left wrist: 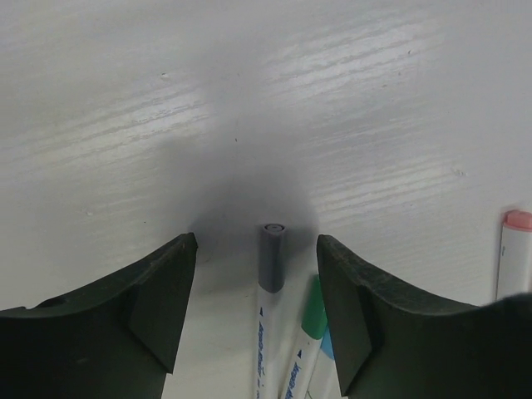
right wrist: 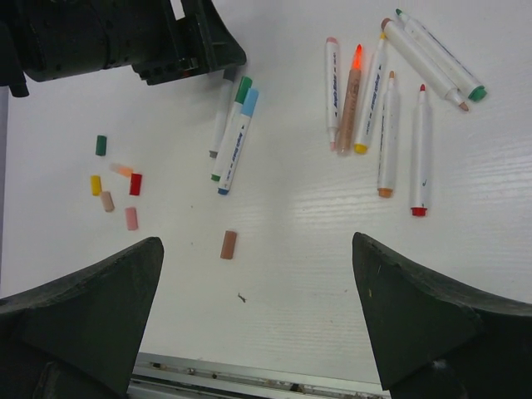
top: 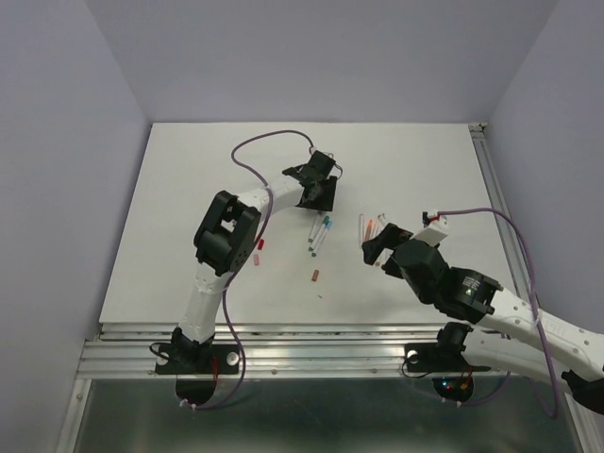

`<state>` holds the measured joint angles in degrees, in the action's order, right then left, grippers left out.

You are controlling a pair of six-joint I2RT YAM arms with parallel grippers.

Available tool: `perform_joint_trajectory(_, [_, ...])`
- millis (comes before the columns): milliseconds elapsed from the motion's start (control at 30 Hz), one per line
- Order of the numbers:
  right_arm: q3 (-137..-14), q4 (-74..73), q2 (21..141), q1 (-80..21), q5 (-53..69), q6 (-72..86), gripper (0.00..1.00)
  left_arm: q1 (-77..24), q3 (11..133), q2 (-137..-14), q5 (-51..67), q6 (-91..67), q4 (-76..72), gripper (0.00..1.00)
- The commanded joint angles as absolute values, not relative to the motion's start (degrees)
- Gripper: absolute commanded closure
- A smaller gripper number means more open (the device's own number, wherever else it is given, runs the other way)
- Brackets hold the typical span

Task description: Open the pen caps

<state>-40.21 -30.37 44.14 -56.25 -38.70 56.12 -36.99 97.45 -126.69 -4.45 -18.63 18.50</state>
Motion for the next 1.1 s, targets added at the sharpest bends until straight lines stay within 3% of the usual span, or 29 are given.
perform_joint_trajectory(0, [-38.8, -28.9, 42.8, -56.4, -41.6, 56.0, 0.0, -36.9, 99.3, -127.7, -7.8, -16.5, 22.9, 0.32])
perform_joint_trajectory(567, [-39.6, -30.2, 44.1, -56.4, -42.4, 57.3, 0.0, -38.1, 95.3, -129.8, -11.1, -20.1, 26.1, 0.62])
perform_joint_trajectory(667, [-39.6, -30.3, 44.1, -56.3, -42.6, 57.7, 0.0, -38.2, 95.0, -130.2, -11.8, -21.6, 26.5, 0.75])
perform_joint_trajectory(700, [-39.6, -30.5, 44.1, -56.3, -42.6, 58.0, 0.0, -38.2, 95.1, -130.4, -12.1, -21.8, 26.5, 0.86])
perform_joint_trajectory(800, [-39.7, -31.6, 44.1, -56.3, -42.9, 58.5, 0.0, -38.2, 95.6, -131.1, -13.4, -22.8, 27.9, 1.0])
perform_joint_trajectory(1067, [-39.3, -31.6, 42.9, -56.4, -41.7, 59.3, 0.0, -37.8, 98.7, -126.6, -21.2, -27.5, 31.4, 1.0])
